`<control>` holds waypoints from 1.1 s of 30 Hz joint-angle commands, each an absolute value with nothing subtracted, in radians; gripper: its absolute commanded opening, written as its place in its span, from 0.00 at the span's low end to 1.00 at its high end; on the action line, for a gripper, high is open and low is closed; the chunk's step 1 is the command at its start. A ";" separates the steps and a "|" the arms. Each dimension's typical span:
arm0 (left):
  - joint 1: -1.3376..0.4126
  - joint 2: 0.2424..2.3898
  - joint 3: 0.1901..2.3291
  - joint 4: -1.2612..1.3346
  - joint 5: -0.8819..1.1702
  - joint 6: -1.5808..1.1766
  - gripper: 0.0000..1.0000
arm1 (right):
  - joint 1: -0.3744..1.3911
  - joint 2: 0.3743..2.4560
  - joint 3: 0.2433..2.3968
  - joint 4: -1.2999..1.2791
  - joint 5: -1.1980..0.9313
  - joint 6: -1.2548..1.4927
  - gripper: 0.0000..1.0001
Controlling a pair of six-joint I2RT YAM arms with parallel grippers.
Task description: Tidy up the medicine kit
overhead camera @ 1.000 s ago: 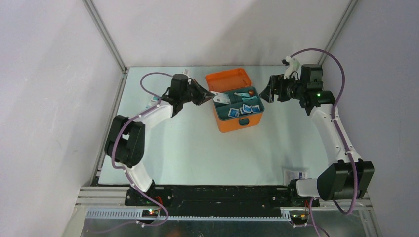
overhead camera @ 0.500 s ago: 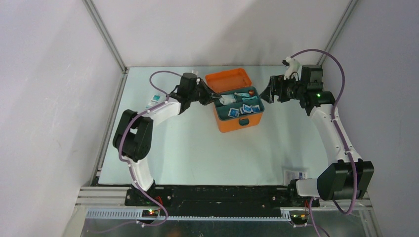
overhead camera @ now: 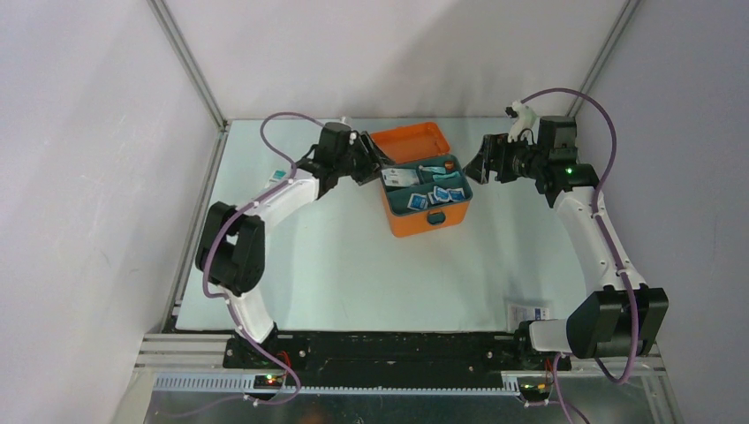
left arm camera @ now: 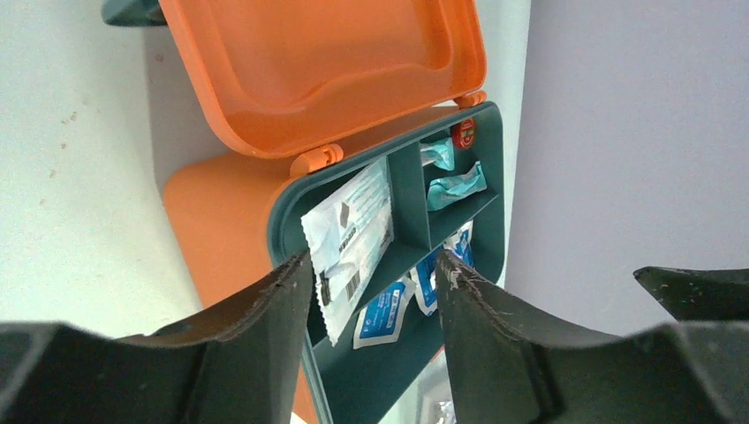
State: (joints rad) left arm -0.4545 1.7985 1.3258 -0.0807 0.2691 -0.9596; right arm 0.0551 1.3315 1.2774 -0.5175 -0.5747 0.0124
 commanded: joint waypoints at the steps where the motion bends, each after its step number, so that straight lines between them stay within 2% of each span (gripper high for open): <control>1: -0.459 1.704 1.407 -0.181 0.162 -0.800 0.59 | 0.051 1.330 1.281 -0.470 -0.607 0.038 0.86; 9: -0.465 1.661 1.418 -0.238 0.096 -0.651 0.61 | 0.052 1.328 1.281 -0.467 -0.615 0.044 0.86; 24: -0.577 1.853 1.567 -0.249 0.125 -0.561 0.61 | 0.048 1.323 1.280 -0.488 -0.601 0.032 0.86; 33: -0.580 1.927 1.551 -0.275 0.087 -0.587 0.61 | 0.044 1.324 1.273 -0.480 -0.599 0.036 0.86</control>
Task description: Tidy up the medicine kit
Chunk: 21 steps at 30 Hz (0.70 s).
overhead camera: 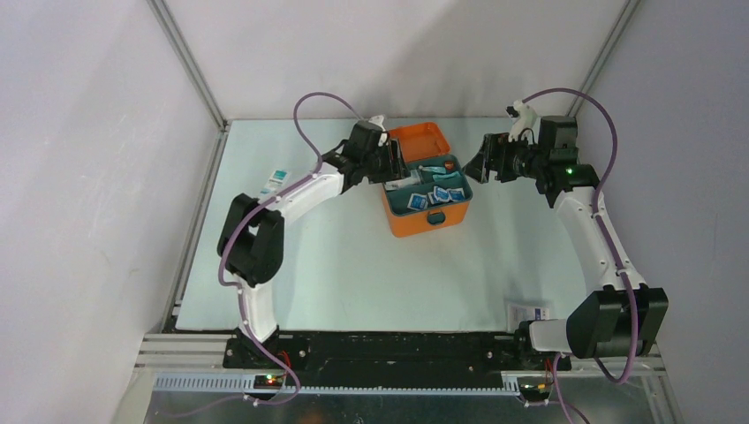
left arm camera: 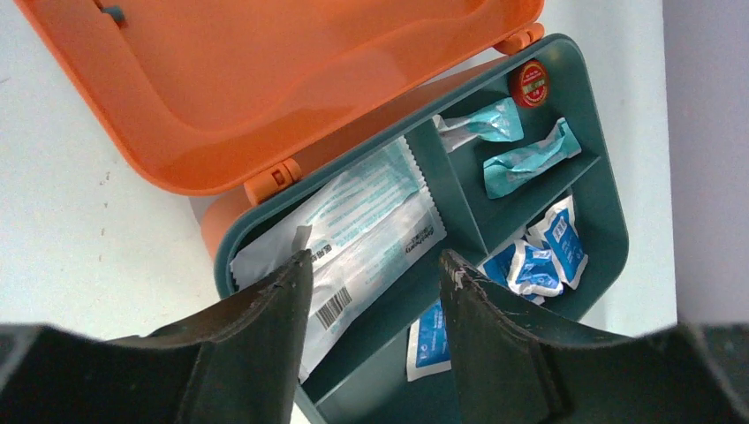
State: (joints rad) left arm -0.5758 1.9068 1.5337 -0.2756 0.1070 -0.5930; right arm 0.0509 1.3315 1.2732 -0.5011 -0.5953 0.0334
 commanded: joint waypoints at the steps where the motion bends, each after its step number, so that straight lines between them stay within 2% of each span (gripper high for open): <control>1: -0.581 1.940 1.560 -0.276 0.090 -0.587 0.60 | 0.044 1.324 1.273 -0.479 -0.600 0.036 0.86; 10: -0.580 1.929 1.646 -0.275 0.136 -0.508 0.60 | 0.029 1.309 1.270 -0.482 -0.597 0.031 0.86; 16: -0.531 1.783 1.696 -0.283 0.182 -0.352 0.60 | 0.022 1.302 1.268 -0.480 -0.608 0.037 0.86; 21: -0.439 1.623 1.594 -0.349 0.163 -0.189 0.63 | 0.017 1.300 1.254 -0.470 -0.615 0.039 0.86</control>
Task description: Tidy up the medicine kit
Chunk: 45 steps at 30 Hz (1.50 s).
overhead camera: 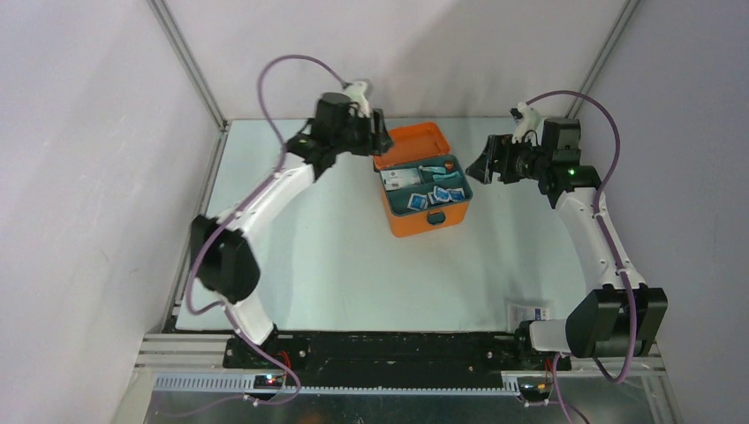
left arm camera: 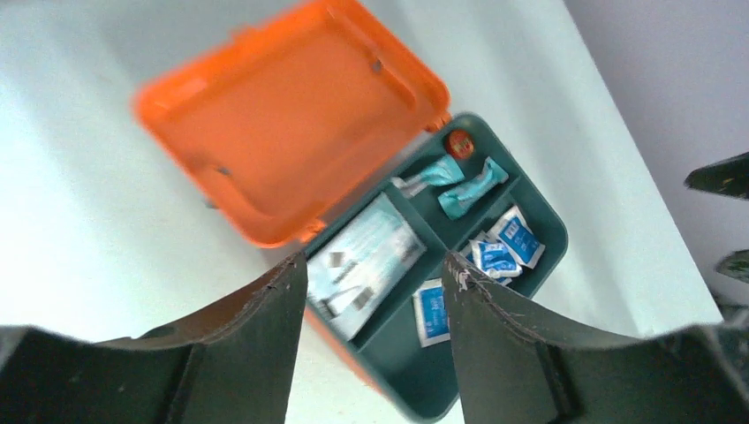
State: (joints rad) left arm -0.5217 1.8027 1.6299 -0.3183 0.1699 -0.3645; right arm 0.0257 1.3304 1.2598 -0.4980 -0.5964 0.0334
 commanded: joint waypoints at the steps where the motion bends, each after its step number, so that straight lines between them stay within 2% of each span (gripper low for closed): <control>1: -0.397 1.592 1.552 -0.360 0.159 -0.177 0.64 | 0.016 1.301 1.254 -0.468 -0.618 0.042 0.86; 9: -0.107 1.543 1.289 -0.418 0.005 0.023 0.64 | 0.015 1.295 1.249 -0.460 -0.626 0.048 0.85; 14: 0.054 1.651 1.295 -0.466 0.004 0.134 0.62 | 0.013 1.286 1.224 -0.441 -0.630 0.049 0.85; 19: 0.081 1.777 1.381 -0.471 0.005 0.240 0.61 | 0.011 1.286 1.221 -0.439 -0.633 0.049 0.85; 24: 0.081 1.956 1.577 -0.478 -0.034 0.281 0.64 | 0.009 1.282 1.213 -0.438 -0.630 0.045 0.85; 32: 0.087 2.247 1.979 -0.752 -0.011 0.278 0.65 | 0.009 1.273 1.204 -0.437 -0.629 0.040 0.85; 40: 0.095 2.336 2.098 -0.900 0.082 0.321 0.67 | 0.009 1.282 1.203 -0.433 -0.634 0.043 0.85; 45: 0.093 2.401 2.124 -0.988 0.056 0.330 0.67 | 0.009 1.286 1.203 -0.433 -0.634 0.044 0.85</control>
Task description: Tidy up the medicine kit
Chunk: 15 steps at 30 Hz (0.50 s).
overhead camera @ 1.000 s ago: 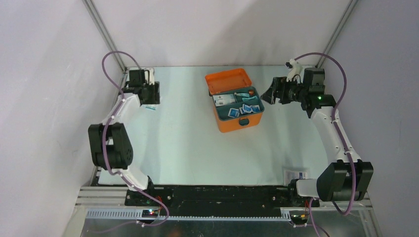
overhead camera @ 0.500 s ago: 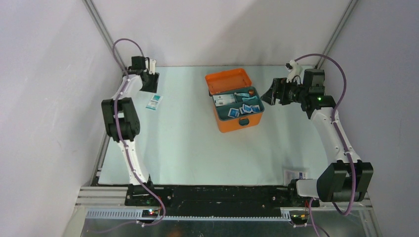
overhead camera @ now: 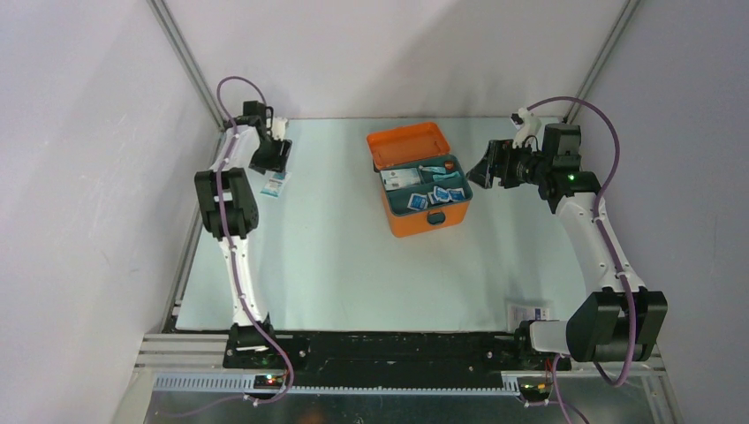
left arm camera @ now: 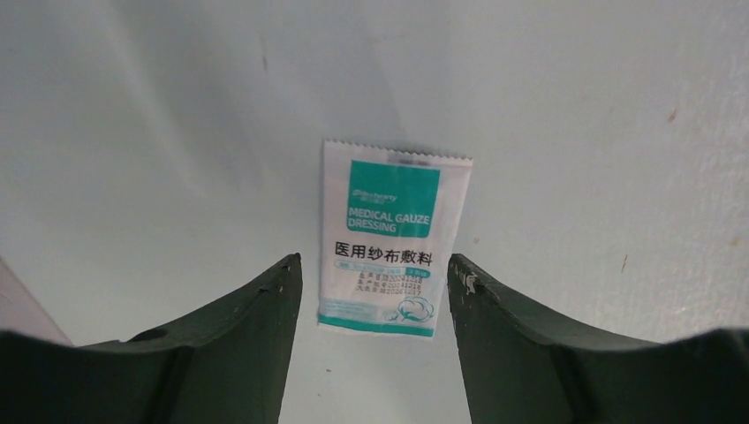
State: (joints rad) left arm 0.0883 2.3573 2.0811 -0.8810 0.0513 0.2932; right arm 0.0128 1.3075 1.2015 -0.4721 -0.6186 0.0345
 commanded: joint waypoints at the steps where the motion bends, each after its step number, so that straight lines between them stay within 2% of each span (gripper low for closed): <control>1: 0.093 2.406 2.122 -1.001 0.052 0.332 0.67 | 0.009 1.288 1.203 -0.434 -0.636 0.044 0.85; 7: 0.093 2.426 2.120 -1.036 0.030 0.329 0.66 | 0.009 1.289 1.203 -0.433 -0.639 0.047 0.85; 9: 0.093 2.423 2.113 -1.048 0.043 0.346 0.59 | 0.008 1.287 1.203 -0.435 -0.637 0.048 0.85; 14: 0.093 2.385 2.028 -1.053 0.120 0.378 0.34 | -0.011 1.282 1.203 -0.438 -0.634 0.045 0.85; 15: 0.093 2.368 2.014 -1.053 0.141 0.377 0.33 | -0.015 1.279 1.203 -0.439 -0.633 0.045 0.85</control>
